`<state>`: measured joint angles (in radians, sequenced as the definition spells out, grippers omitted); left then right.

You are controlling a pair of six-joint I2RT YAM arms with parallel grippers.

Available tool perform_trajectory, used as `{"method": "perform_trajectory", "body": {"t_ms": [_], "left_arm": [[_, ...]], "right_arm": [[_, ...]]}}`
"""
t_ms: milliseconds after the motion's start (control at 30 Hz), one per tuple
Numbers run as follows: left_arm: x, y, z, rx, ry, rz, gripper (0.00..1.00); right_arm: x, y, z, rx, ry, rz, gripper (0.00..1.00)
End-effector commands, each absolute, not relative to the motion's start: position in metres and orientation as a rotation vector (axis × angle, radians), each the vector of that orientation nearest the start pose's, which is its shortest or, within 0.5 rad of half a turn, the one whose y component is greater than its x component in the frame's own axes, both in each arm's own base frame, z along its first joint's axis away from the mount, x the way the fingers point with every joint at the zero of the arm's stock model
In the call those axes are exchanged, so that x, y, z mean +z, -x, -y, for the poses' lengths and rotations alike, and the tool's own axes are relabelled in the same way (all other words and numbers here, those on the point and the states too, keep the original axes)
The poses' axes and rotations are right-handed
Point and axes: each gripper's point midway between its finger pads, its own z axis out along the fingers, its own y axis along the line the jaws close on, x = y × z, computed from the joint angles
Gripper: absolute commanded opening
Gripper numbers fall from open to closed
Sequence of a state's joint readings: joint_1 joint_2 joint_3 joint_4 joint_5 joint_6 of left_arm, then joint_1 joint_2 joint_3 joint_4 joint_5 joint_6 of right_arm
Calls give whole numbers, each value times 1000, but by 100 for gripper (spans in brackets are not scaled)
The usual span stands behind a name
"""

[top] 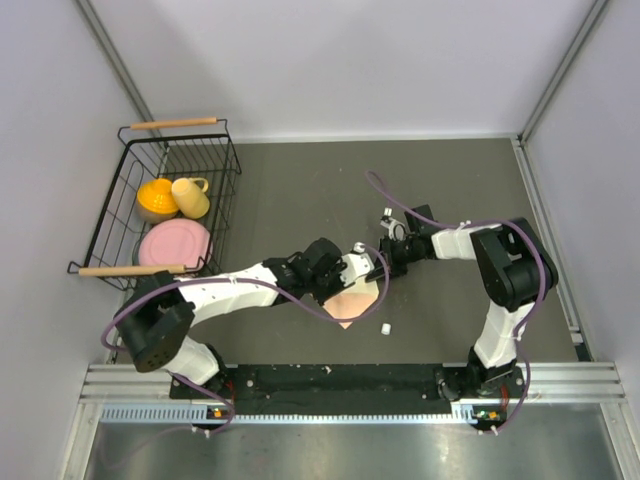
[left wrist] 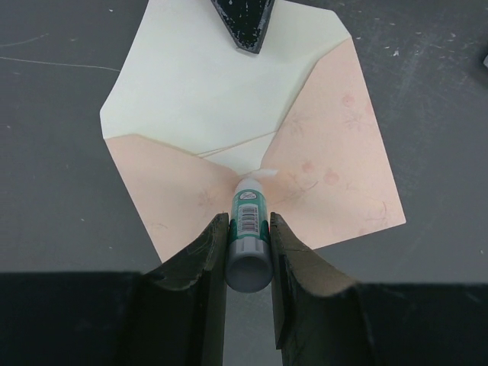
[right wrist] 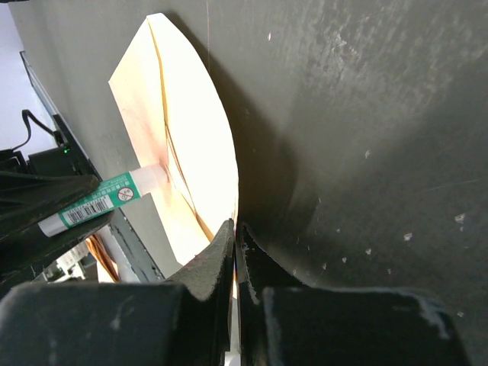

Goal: Place the letter into the envelope and seal it
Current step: Paint the envelope at the center of the board.

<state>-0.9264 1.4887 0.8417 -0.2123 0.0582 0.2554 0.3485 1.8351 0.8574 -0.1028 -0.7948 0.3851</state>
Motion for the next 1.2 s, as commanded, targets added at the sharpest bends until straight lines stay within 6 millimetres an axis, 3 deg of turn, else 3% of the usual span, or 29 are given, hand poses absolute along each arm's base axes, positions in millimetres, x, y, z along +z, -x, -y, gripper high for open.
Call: {"method": "perform_trajectory", "body": {"t_ms": [0, 267, 633, 867, 967, 1167], "left_arm": [[52, -226, 277, -248, -1426, -2063, 0], [57, -209, 310, -383, -1478, -2020, 0], [46, -221, 273, -150, -1529, -2014, 0], [45, -189, 296, -239, -1643, -1938, 0], [48, -185, 297, -253, -1641, -1939, 0], [45, -210, 280, -157, -1583, -1963, 0]], "right_arm": [[22, -267, -236, 1262, 266, -2652, 0], [22, -266, -237, 1277, 265, -2658, 0], [22, -266, -235, 1264, 270, -2656, 0], [21, -266, -236, 1267, 265, -2660, 0], [21, -266, -235, 1264, 267, -2661, 0], [21, -266, -235, 1264, 270, -2659, 0]]}}
